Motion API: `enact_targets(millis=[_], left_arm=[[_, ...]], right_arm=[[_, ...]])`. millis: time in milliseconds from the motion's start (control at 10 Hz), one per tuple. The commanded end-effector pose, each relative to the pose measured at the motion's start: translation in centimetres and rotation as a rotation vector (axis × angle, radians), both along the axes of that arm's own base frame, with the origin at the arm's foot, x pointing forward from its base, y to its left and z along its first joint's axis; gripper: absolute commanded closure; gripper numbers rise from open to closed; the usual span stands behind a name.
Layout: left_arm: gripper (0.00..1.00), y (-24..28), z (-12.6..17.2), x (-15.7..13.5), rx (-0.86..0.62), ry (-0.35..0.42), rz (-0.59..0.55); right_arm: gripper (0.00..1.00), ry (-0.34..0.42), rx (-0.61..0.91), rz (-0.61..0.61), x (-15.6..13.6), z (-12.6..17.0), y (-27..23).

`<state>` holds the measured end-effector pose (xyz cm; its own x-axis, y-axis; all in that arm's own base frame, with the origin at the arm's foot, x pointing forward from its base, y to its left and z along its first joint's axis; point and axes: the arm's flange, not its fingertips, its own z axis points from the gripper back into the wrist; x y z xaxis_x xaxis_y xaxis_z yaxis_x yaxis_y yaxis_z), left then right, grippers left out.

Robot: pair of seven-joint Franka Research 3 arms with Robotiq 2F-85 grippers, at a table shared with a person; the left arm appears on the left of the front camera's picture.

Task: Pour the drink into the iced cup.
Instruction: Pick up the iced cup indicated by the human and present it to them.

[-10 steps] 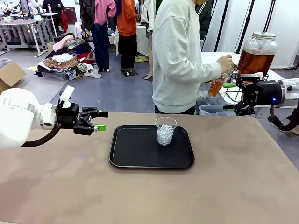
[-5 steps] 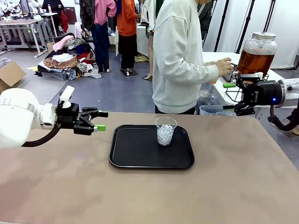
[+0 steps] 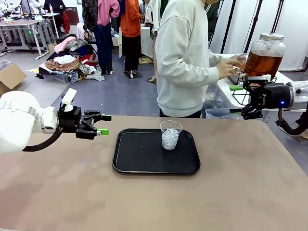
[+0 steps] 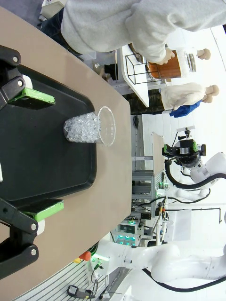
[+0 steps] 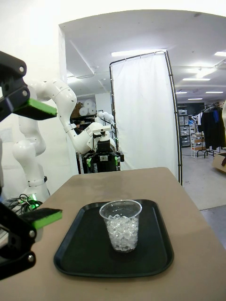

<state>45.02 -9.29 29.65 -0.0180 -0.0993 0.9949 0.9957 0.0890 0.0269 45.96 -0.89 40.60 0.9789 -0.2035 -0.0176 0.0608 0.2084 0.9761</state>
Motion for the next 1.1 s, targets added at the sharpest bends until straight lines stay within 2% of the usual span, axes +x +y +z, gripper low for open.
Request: enact_targets(millis=[0,1000], left_arm=[[0.00,0.00,0.08,-0.04,-0.002,-0.006,-0.001],[0.00,0.00,0.08,-0.04,-0.002,-0.006,-0.001]], right_arm=[[0.00,-0.002,0.004,0.000,0.03,0.12,0.07],[0.00,-0.002,0.004,0.000,0.03,0.12,0.07]])
